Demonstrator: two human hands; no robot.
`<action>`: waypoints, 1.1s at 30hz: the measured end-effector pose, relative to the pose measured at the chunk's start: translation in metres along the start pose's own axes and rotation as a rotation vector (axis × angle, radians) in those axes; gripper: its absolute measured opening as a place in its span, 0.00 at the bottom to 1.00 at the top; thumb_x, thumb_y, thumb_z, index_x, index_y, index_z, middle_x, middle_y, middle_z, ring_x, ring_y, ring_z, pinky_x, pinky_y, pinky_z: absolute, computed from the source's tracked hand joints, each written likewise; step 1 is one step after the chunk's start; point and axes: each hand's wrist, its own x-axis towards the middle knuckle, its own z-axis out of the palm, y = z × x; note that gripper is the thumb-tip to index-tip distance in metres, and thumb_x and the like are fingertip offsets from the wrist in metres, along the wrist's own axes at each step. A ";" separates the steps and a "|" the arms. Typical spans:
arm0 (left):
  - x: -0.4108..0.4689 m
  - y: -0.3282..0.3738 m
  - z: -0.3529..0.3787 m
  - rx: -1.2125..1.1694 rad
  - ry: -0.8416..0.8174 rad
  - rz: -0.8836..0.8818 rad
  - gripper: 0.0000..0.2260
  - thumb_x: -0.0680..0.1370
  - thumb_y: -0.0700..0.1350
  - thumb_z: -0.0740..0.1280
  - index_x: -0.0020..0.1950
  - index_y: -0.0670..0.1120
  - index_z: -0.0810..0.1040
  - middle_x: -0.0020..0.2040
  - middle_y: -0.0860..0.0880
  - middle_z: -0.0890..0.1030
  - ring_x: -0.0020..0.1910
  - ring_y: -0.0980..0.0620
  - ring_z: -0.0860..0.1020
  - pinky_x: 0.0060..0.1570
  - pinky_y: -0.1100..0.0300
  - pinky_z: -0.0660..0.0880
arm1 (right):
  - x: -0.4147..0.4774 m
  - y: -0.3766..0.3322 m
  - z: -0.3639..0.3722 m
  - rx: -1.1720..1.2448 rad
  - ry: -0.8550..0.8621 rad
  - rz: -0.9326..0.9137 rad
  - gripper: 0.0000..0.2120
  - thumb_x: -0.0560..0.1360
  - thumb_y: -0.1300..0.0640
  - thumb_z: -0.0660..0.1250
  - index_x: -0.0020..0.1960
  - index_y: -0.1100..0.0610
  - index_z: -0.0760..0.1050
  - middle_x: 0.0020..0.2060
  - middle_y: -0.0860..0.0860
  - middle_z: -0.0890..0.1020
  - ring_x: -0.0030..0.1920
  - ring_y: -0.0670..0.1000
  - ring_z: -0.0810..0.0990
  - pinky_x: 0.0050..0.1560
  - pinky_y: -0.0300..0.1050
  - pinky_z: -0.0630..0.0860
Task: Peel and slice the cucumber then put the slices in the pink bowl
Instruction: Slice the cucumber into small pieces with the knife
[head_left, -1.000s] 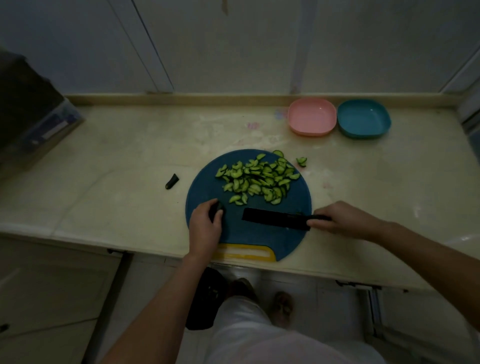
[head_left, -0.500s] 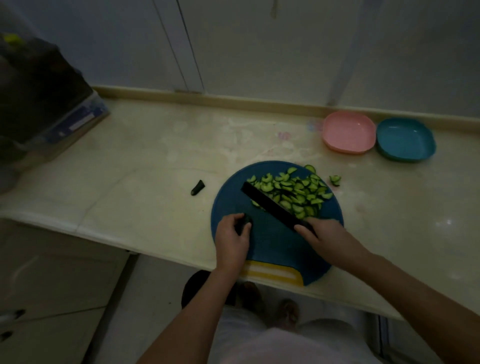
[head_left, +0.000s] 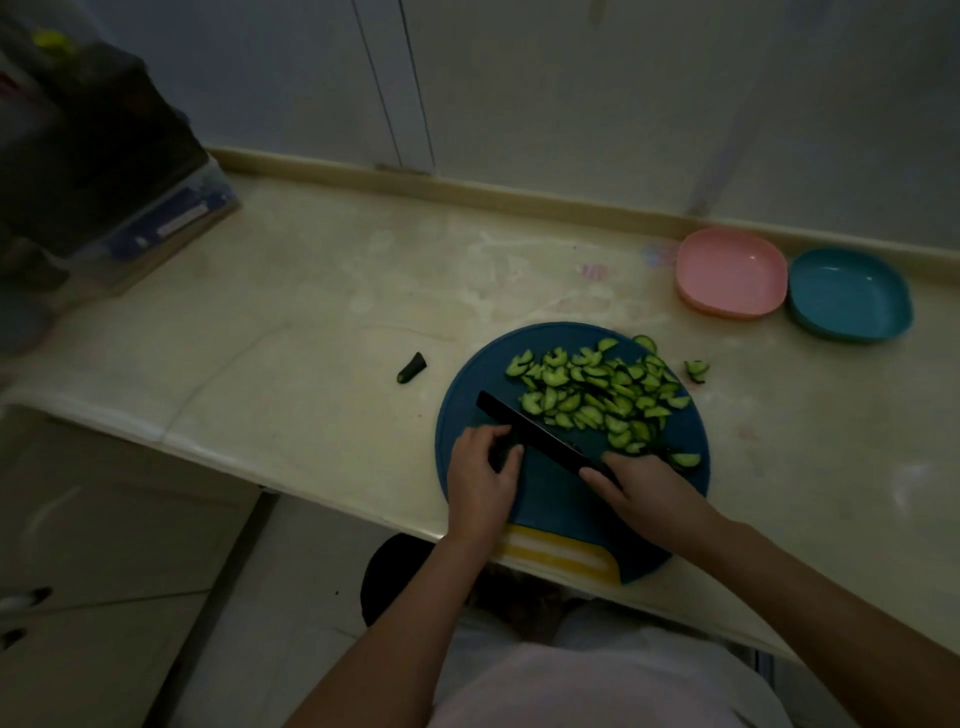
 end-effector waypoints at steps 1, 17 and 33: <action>0.000 0.000 0.000 0.004 0.006 0.005 0.09 0.74 0.42 0.70 0.53 0.44 0.78 0.46 0.49 0.76 0.47 0.53 0.75 0.48 0.60 0.72 | 0.000 0.000 -0.001 -0.004 0.007 -0.006 0.16 0.80 0.45 0.54 0.43 0.55 0.71 0.31 0.47 0.72 0.30 0.45 0.70 0.29 0.39 0.63; -0.003 0.001 0.007 0.010 0.095 -0.023 0.07 0.72 0.42 0.72 0.48 0.43 0.78 0.44 0.49 0.78 0.45 0.55 0.75 0.44 0.68 0.68 | -0.003 0.002 -0.007 -0.041 0.038 -0.104 0.17 0.80 0.46 0.54 0.41 0.56 0.70 0.29 0.48 0.71 0.28 0.45 0.69 0.25 0.38 0.58; -0.004 -0.002 0.009 0.048 0.110 0.012 0.07 0.72 0.43 0.72 0.49 0.43 0.79 0.44 0.48 0.77 0.45 0.55 0.74 0.45 0.68 0.67 | 0.011 0.001 0.018 -0.082 0.078 -0.050 0.18 0.80 0.45 0.52 0.45 0.58 0.71 0.31 0.51 0.75 0.29 0.48 0.70 0.25 0.39 0.61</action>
